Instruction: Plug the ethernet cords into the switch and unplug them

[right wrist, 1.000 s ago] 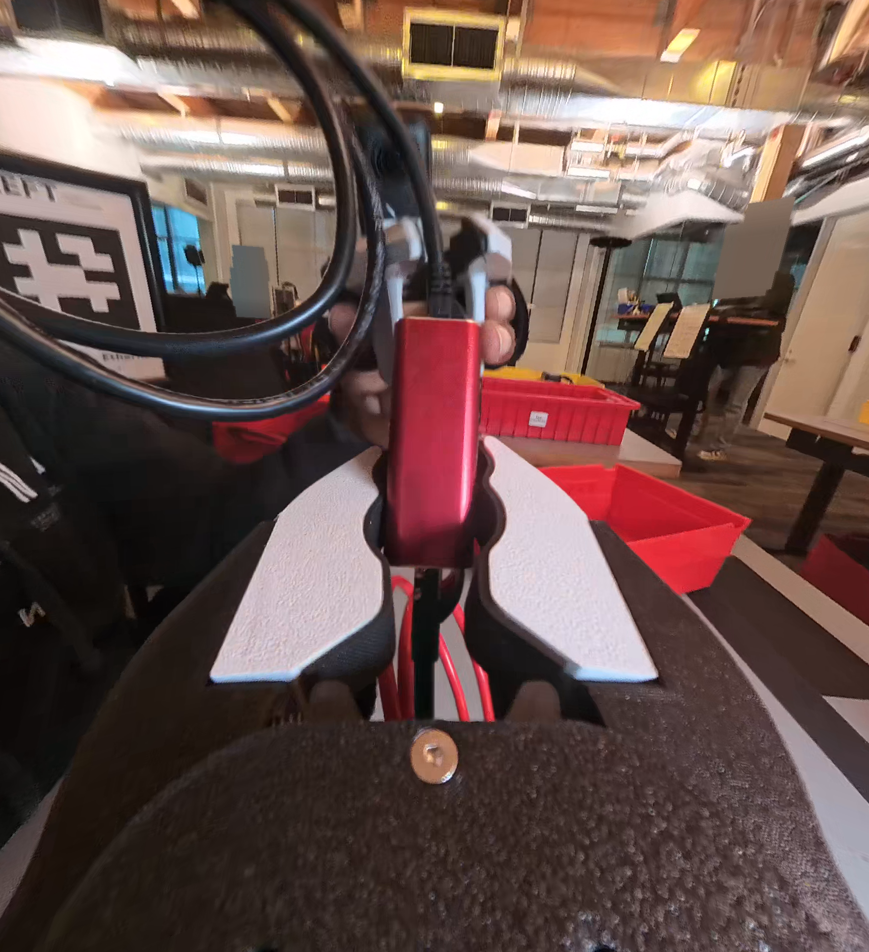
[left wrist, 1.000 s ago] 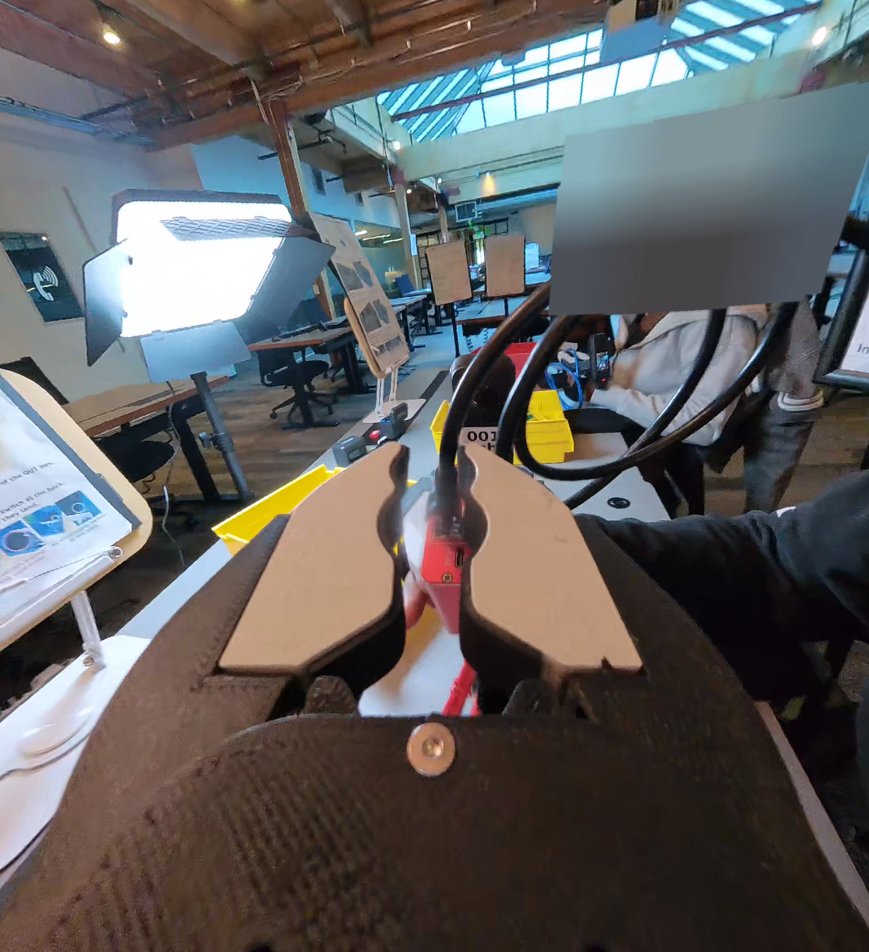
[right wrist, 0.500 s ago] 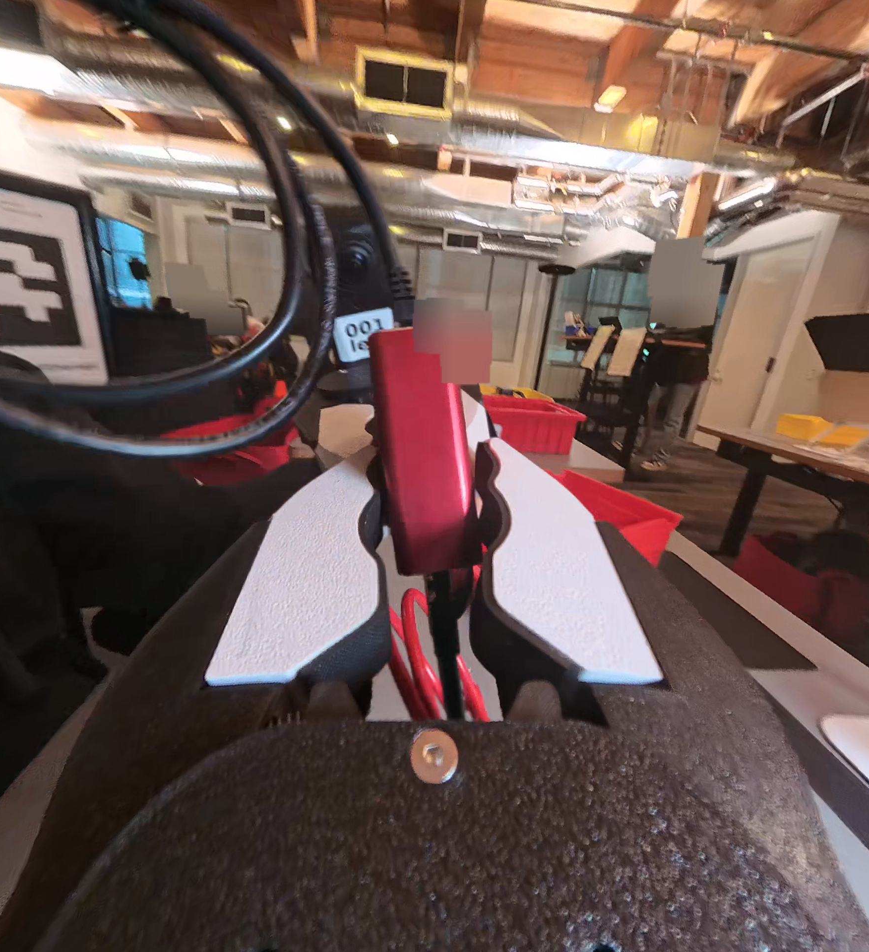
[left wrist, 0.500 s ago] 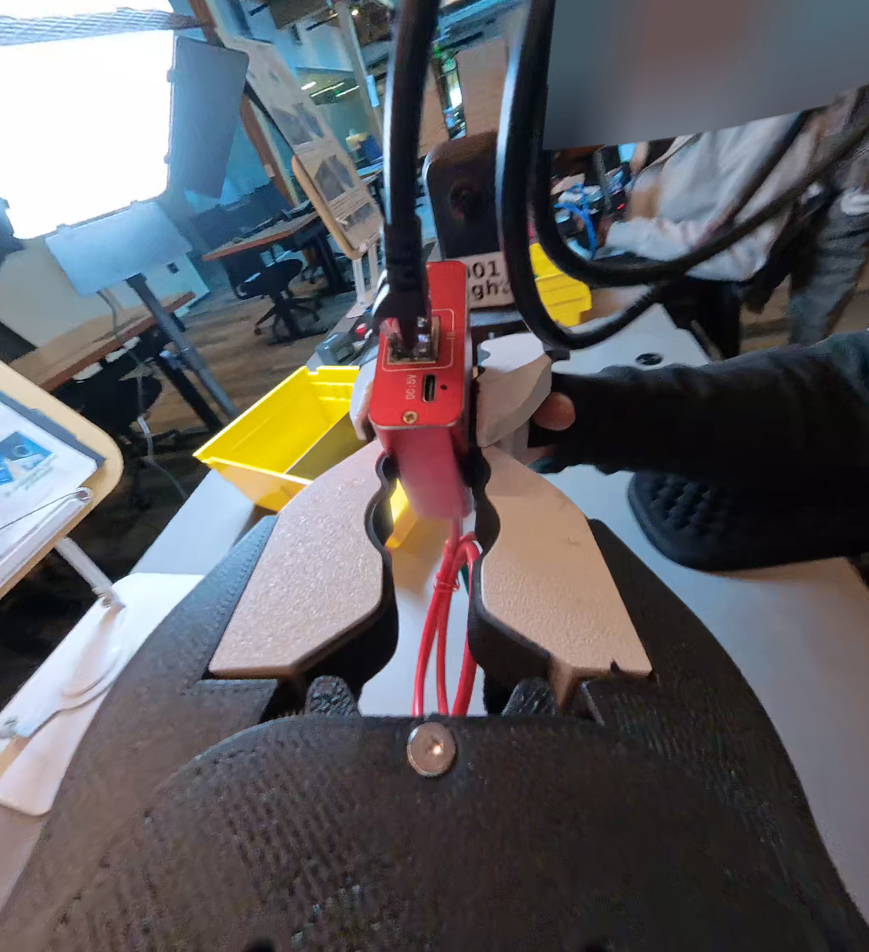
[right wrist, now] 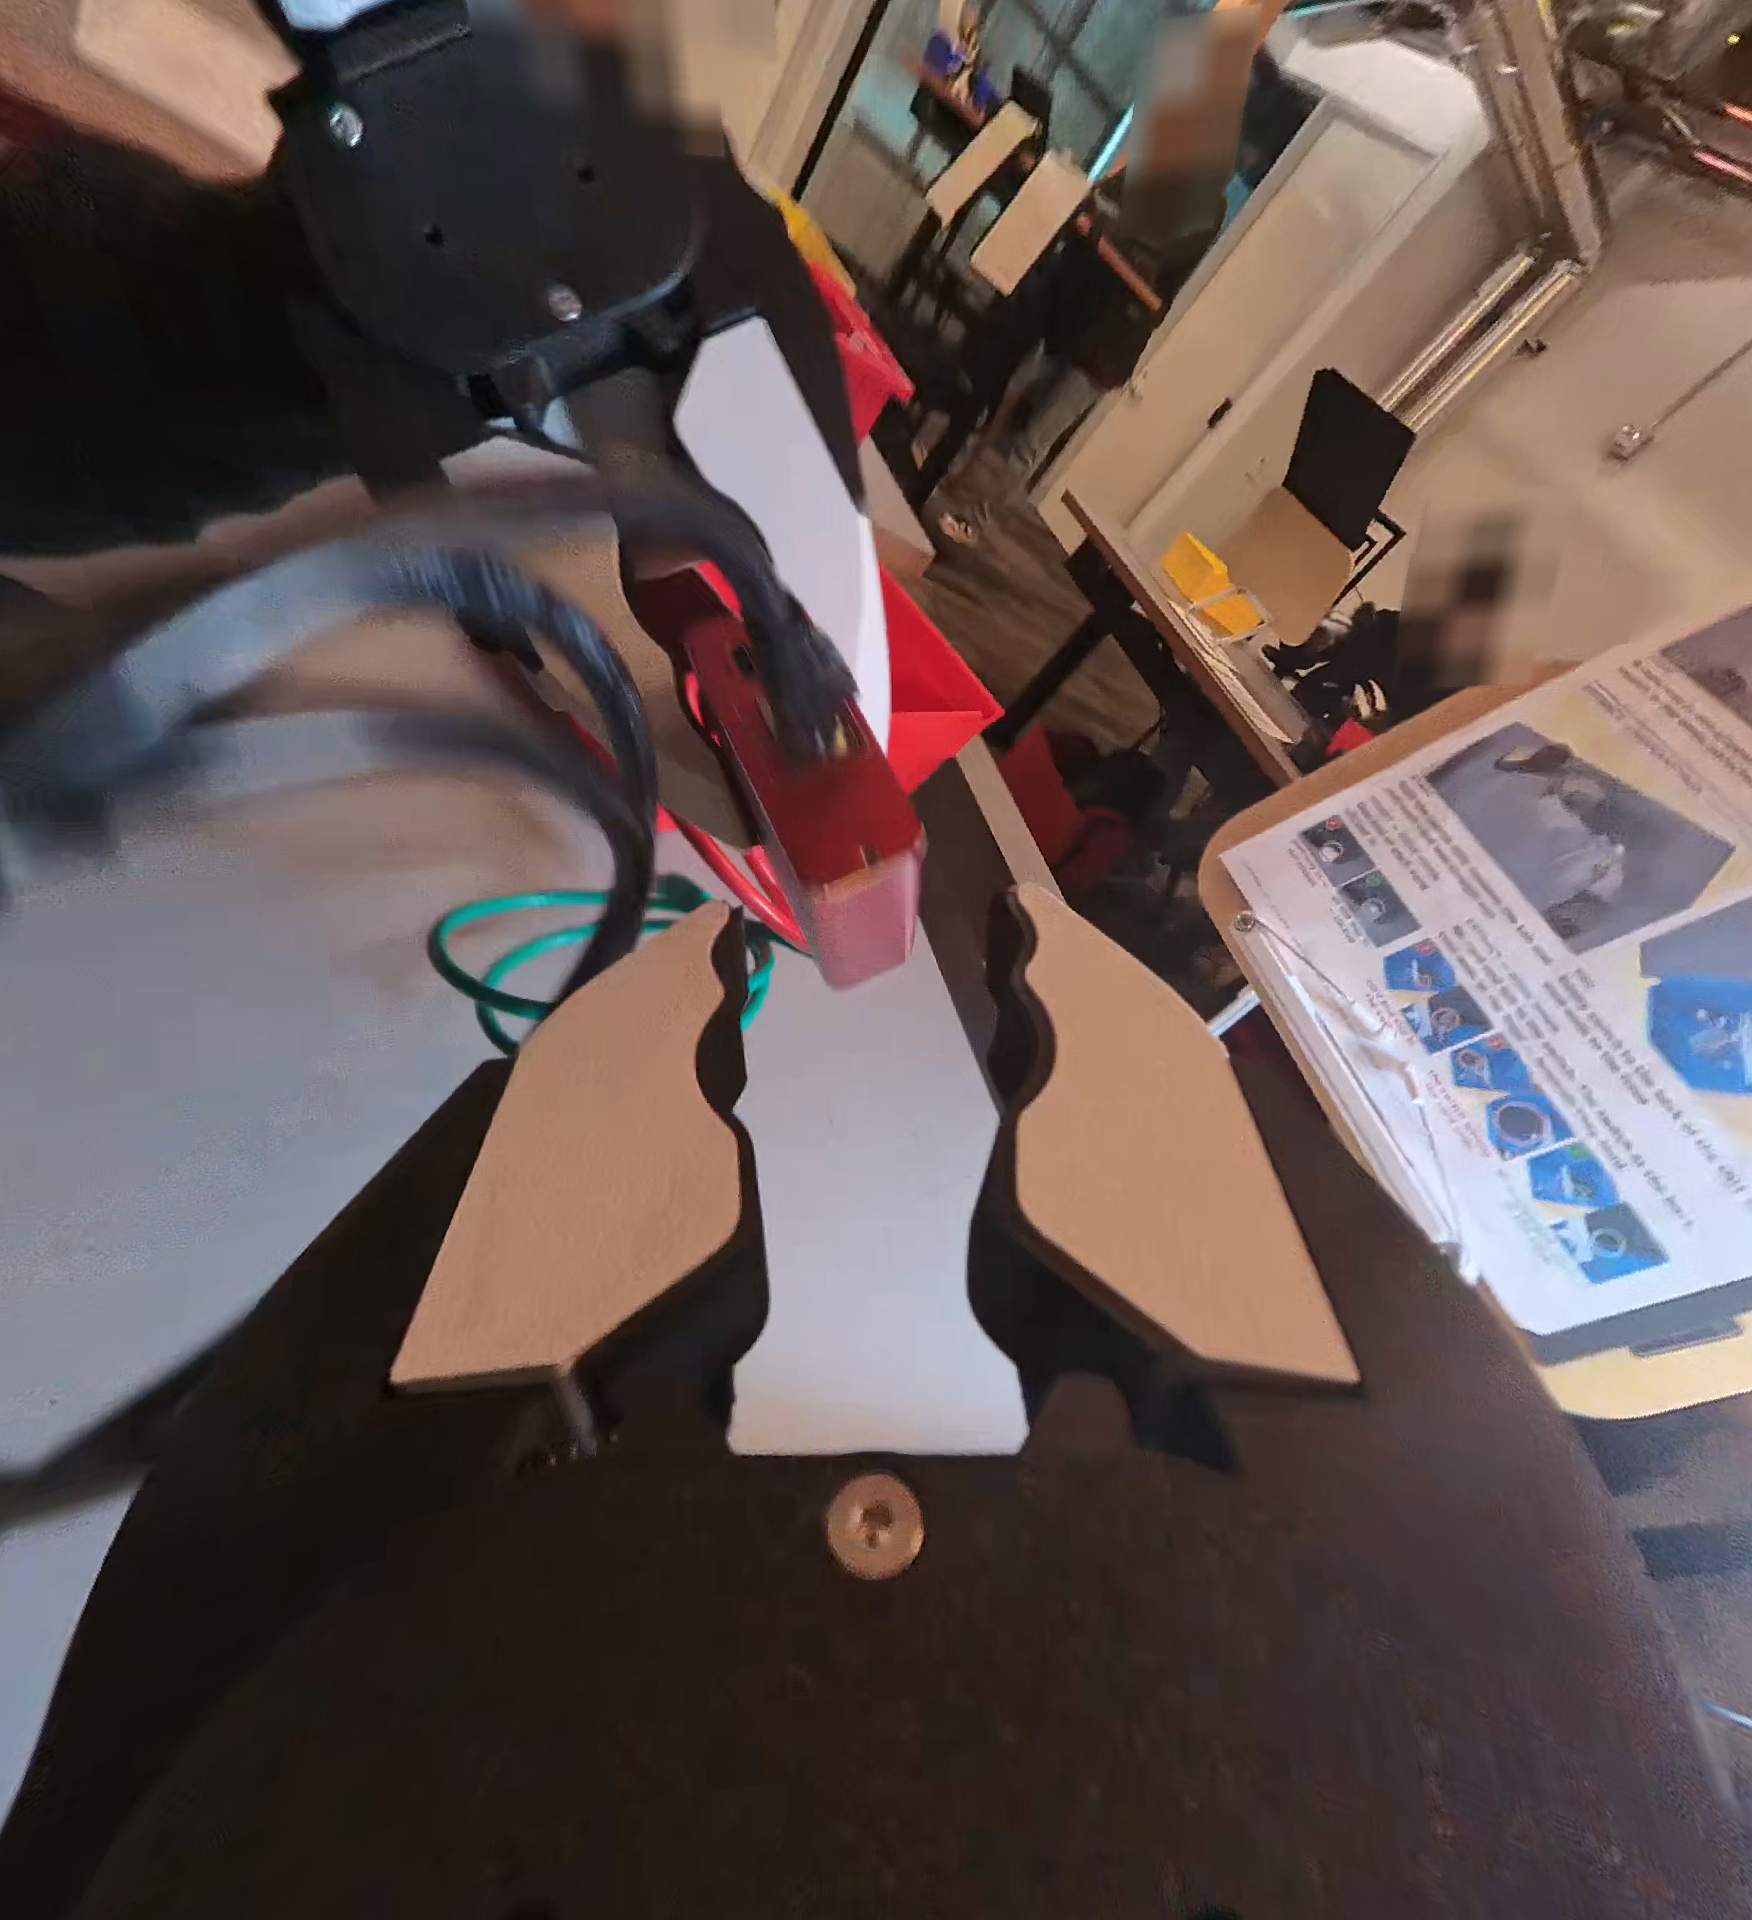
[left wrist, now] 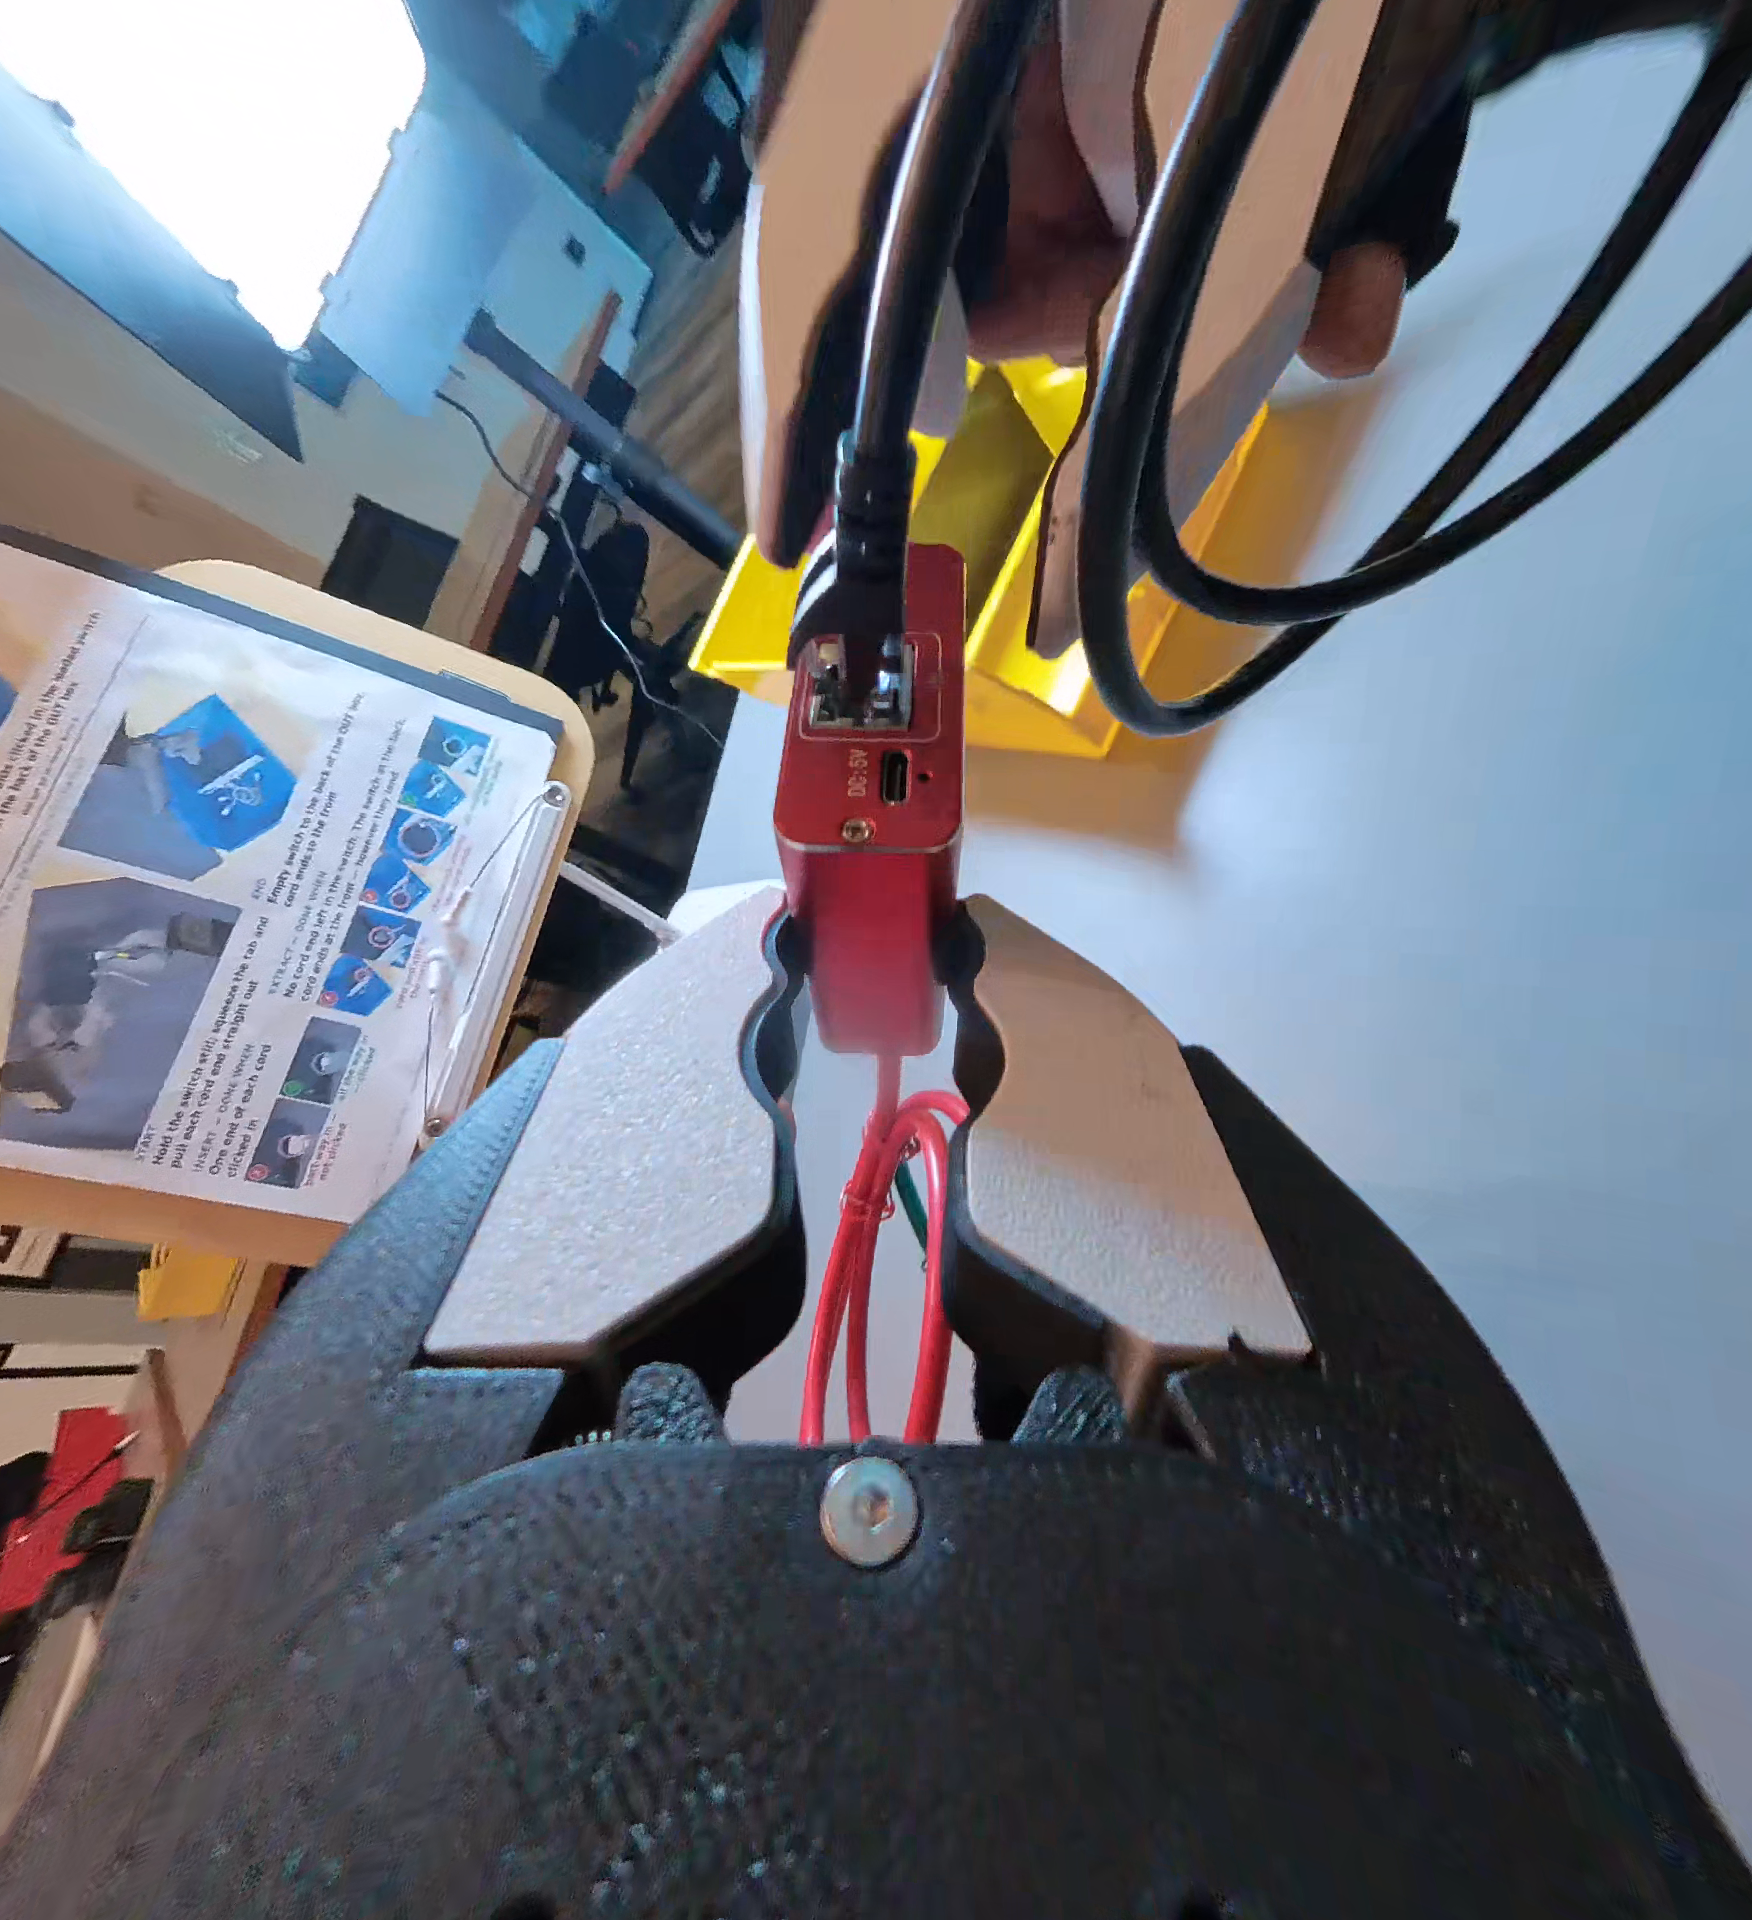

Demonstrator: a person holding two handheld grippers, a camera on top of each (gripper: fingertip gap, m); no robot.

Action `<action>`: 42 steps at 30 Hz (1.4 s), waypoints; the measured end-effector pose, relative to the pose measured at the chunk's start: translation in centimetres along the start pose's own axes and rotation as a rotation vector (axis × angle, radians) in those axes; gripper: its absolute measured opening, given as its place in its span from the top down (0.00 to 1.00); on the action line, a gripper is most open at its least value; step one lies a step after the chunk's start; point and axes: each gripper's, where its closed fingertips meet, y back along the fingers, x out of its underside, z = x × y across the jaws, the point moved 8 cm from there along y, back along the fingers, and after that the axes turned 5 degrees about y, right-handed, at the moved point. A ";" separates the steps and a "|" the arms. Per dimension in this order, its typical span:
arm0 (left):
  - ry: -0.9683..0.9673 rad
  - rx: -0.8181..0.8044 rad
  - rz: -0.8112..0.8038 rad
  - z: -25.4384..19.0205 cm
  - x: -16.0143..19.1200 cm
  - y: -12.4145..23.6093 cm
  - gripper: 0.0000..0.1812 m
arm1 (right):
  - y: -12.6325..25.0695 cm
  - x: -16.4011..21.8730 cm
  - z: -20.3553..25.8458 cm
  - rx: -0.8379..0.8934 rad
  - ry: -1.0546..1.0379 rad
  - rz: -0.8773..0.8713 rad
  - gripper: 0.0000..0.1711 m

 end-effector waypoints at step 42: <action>-0.553 -0.509 -0.198 -2.5 -0.5 -1.6 0.85 | -0.5 5.1 -2.8 -0.445 -1.133 -0.355 0.69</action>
